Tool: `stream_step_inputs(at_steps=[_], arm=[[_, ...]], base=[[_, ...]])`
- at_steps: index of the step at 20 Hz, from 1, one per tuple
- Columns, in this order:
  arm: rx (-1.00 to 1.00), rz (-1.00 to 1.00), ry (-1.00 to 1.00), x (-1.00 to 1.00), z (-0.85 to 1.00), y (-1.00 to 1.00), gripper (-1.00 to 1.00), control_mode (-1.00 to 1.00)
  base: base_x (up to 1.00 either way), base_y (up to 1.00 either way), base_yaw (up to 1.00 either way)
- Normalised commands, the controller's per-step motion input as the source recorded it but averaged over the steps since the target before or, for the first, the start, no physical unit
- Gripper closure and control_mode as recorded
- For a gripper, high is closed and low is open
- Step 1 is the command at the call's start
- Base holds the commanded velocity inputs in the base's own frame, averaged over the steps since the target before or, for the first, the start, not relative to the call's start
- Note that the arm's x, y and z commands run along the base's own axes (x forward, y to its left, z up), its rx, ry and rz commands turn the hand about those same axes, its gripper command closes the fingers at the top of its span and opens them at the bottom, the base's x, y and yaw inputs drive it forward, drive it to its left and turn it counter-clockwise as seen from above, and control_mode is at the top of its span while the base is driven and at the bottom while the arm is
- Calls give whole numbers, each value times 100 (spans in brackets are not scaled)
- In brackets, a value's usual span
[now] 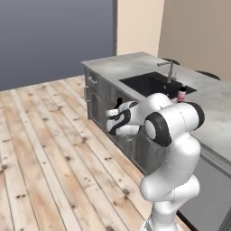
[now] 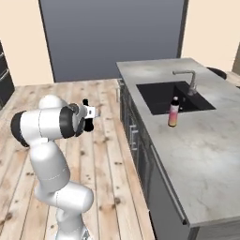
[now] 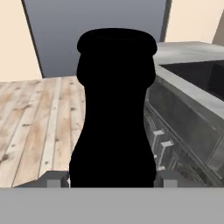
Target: Place the large bottle from the dining counter next to the other large bottle outside the sink, and place the small bottle from the dining counter next to the other small bottle inside the sink.
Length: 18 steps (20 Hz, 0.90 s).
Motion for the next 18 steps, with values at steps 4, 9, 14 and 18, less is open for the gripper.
stream_step_inputs(at_steps=[4,9,14,18], arm=[[0,0,0,0,0,0,100,100],[0,0,0,0,0,0,100,100],[0,0,0,0,0,0,100,100],[0,0,0,0,0,0,100,100]], base=[[36,17,-37],[42,29,-36],[40,40,-35],[33,45,-36]])
